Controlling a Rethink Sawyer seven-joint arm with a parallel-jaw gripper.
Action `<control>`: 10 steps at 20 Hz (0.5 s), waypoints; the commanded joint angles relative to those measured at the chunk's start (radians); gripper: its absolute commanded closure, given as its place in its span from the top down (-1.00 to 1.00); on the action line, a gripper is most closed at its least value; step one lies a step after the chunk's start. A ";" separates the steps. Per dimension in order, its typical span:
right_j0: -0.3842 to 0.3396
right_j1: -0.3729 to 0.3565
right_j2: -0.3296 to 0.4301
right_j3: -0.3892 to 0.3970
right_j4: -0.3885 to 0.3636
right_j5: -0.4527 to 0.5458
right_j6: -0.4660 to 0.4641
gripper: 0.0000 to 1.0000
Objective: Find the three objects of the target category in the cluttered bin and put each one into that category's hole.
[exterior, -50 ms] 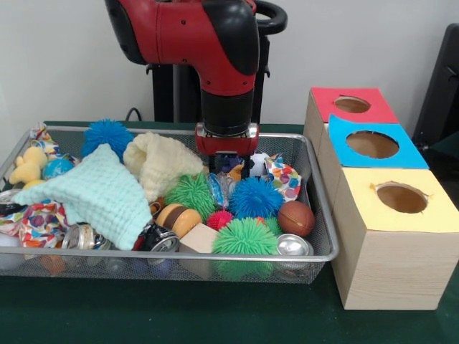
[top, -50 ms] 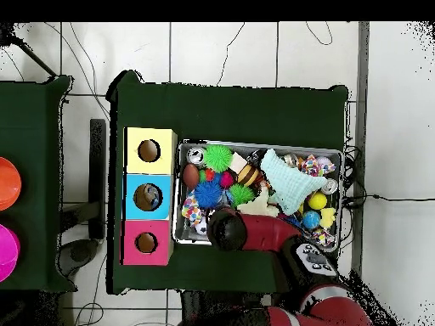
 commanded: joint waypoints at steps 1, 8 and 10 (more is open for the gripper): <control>-0.056 0.049 0.046 -0.152 -0.057 -0.036 0.024 -1.00; -0.101 -0.059 0.089 -0.094 0.003 0.067 0.039 -1.00; -0.116 -0.101 0.108 -0.081 0.020 0.116 0.029 -1.00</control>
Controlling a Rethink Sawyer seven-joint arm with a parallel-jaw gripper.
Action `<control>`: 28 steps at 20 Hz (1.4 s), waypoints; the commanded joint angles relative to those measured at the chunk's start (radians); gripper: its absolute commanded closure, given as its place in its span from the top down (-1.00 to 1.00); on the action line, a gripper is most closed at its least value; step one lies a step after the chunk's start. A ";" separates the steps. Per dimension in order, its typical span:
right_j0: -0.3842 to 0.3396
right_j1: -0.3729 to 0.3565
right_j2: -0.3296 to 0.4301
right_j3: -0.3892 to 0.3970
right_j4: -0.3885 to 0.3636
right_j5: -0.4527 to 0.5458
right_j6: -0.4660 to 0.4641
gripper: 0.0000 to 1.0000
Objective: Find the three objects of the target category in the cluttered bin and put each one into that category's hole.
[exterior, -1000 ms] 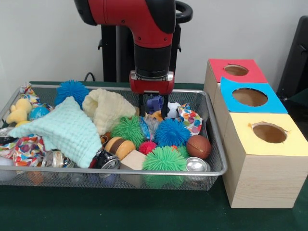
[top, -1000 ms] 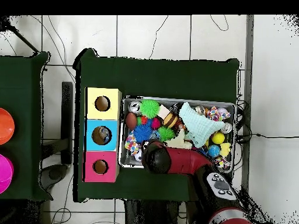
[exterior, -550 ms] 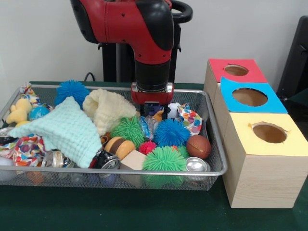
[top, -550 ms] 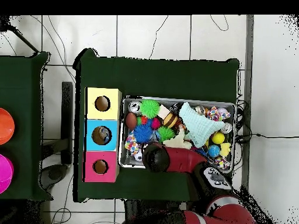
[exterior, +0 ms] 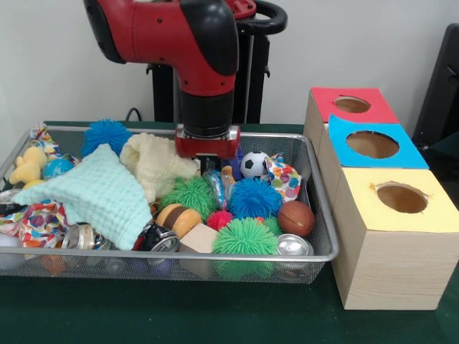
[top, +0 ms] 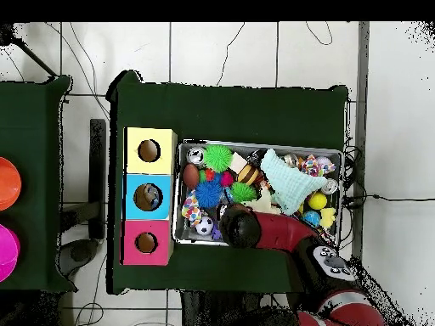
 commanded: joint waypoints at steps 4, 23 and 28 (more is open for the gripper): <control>-0.069 -0.133 0.122 -0.066 0.040 0.177 0.019 1.00; 0.026 -0.023 0.044 -0.076 0.150 -0.037 0.202 1.00; 0.021 -0.083 0.058 -0.055 0.174 0.029 0.178 1.00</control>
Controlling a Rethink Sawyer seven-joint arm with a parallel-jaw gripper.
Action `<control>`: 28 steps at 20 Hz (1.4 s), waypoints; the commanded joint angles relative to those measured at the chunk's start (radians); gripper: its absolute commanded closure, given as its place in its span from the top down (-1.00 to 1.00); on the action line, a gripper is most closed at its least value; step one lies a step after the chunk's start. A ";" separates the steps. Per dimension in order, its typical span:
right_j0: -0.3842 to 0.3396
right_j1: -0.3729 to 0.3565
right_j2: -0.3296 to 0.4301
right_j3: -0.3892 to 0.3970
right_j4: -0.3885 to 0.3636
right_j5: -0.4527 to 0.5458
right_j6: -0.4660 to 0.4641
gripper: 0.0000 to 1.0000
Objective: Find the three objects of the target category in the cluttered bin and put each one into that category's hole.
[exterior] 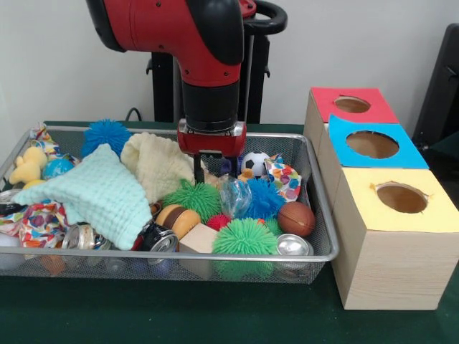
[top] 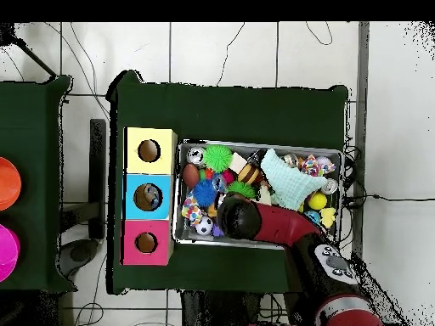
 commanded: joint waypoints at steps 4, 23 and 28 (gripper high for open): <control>-0.020 -0.060 0.069 -0.034 0.079 0.029 0.151 1.00; 0.004 -0.097 0.062 -0.013 0.100 0.052 0.130 1.00; -0.001 -0.049 0.072 -0.018 0.085 0.004 0.122 1.00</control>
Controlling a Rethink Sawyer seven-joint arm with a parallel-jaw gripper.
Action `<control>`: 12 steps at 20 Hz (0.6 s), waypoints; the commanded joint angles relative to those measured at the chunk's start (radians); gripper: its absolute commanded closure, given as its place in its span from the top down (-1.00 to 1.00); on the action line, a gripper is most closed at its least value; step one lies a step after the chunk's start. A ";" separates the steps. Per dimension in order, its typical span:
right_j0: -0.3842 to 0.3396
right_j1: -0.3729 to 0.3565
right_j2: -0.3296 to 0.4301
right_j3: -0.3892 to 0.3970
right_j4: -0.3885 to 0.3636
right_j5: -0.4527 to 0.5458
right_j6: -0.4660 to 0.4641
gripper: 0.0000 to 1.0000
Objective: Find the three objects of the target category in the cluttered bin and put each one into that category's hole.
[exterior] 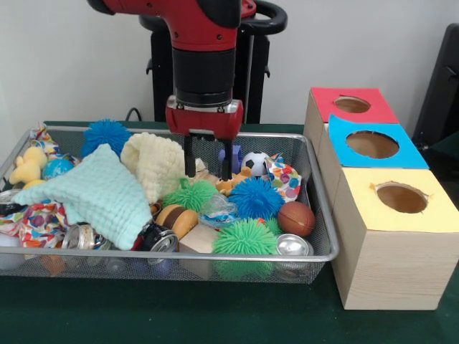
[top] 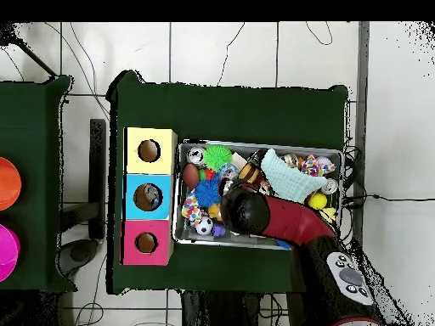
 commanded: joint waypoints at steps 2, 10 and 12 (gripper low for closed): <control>-0.004 0.079 0.072 -0.026 0.013 -0.026 0.121 1.00; 0.016 0.119 0.059 -0.067 0.012 -0.048 0.126 1.00; 0.012 0.132 0.063 -0.077 0.011 -0.053 0.122 1.00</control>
